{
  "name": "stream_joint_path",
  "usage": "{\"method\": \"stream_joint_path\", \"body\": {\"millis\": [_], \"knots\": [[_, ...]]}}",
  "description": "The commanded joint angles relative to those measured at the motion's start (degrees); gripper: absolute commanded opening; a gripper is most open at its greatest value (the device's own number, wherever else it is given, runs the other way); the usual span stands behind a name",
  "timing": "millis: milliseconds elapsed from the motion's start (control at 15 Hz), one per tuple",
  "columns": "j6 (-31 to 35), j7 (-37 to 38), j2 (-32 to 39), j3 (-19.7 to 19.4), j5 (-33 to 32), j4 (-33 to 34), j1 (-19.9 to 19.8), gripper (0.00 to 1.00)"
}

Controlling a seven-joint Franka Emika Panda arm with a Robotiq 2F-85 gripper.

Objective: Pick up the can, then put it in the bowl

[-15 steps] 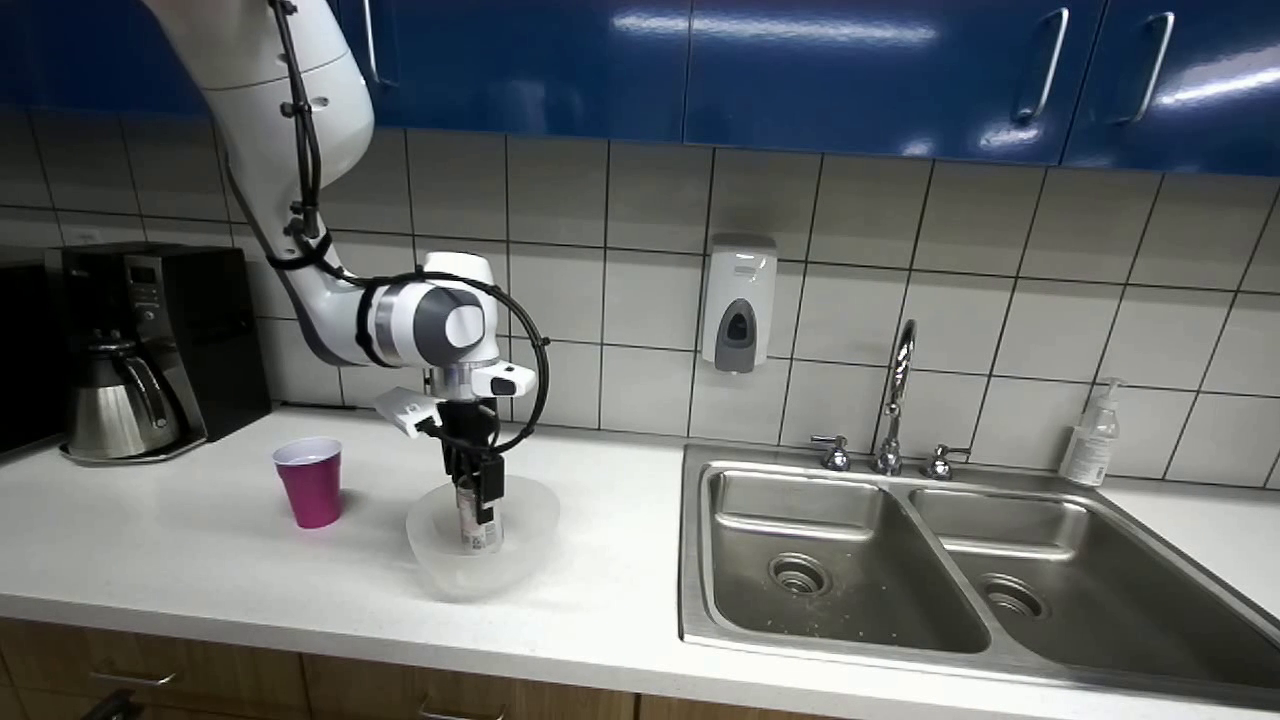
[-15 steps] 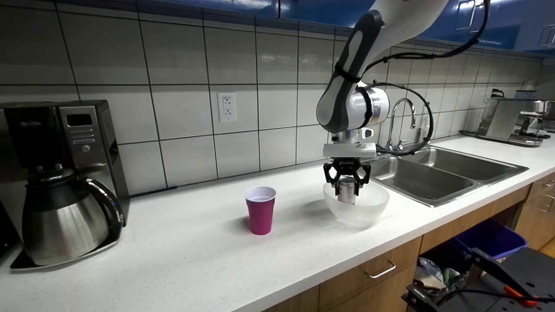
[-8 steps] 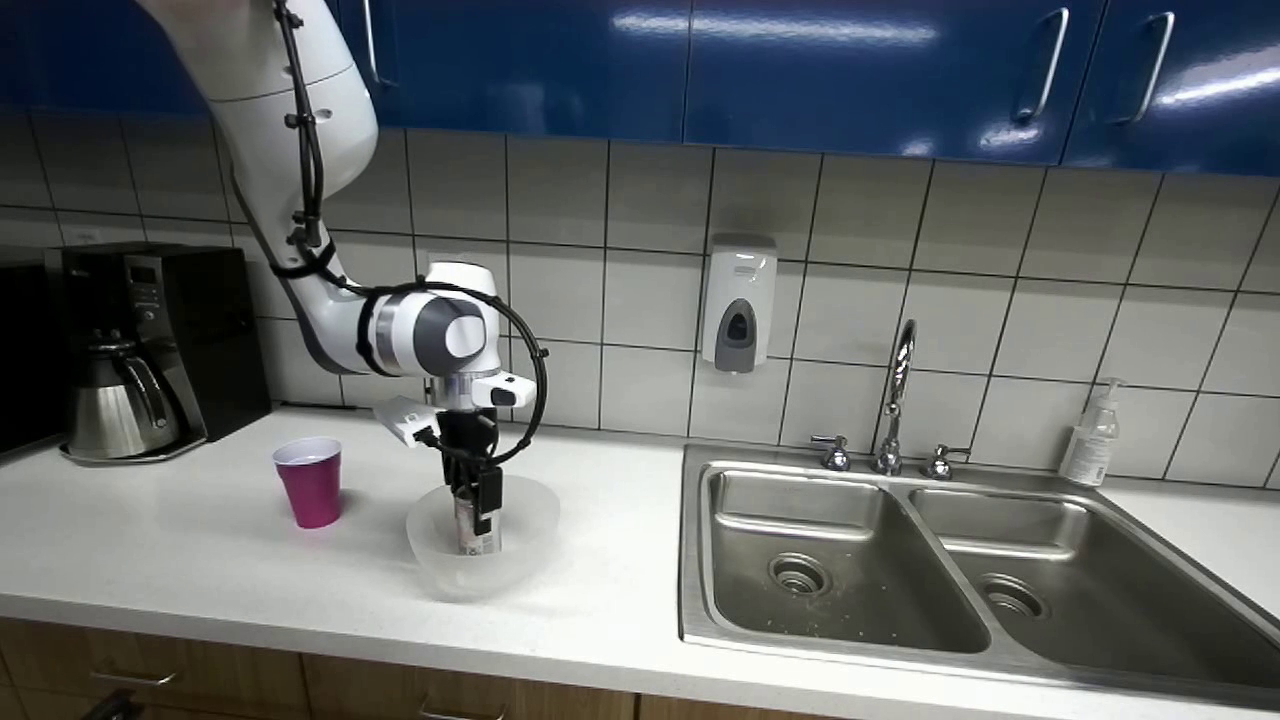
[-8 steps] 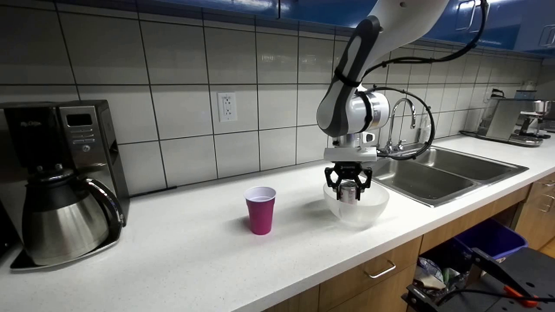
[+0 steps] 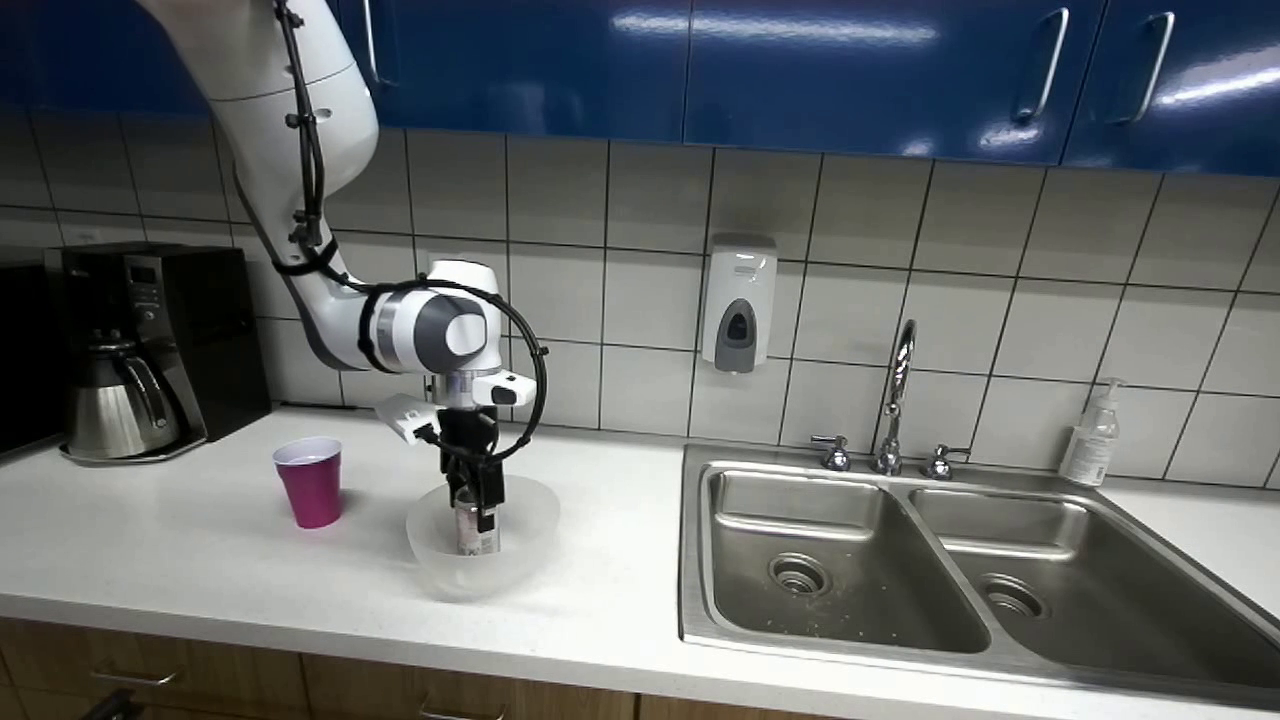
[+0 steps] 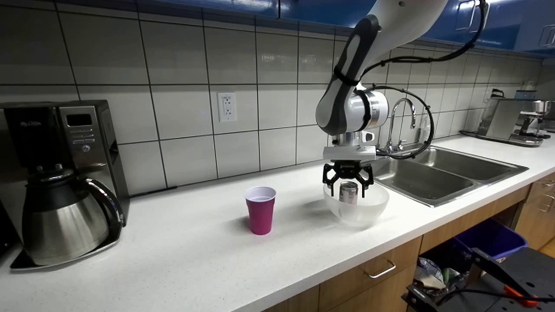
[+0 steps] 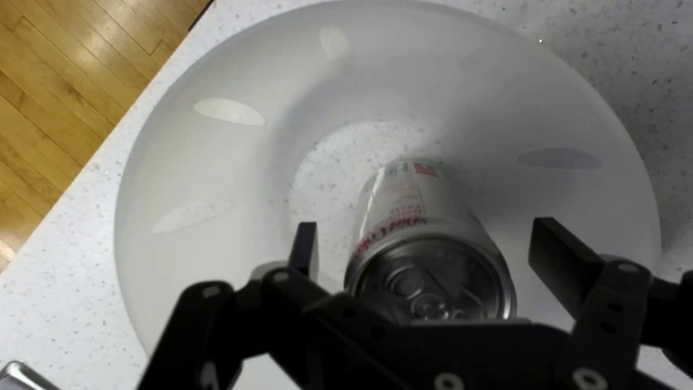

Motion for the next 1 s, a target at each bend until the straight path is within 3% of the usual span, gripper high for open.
{"method": "stream_joint_path", "body": {"millis": [0, 933], "knots": [[-2.51, -2.16, -2.88, 0.71, 0.91, -0.76, -0.49, 1.00], [-0.66, 3.60, -19.86, -0.84, -5.11, -14.90, 3.01, 1.00]]}}
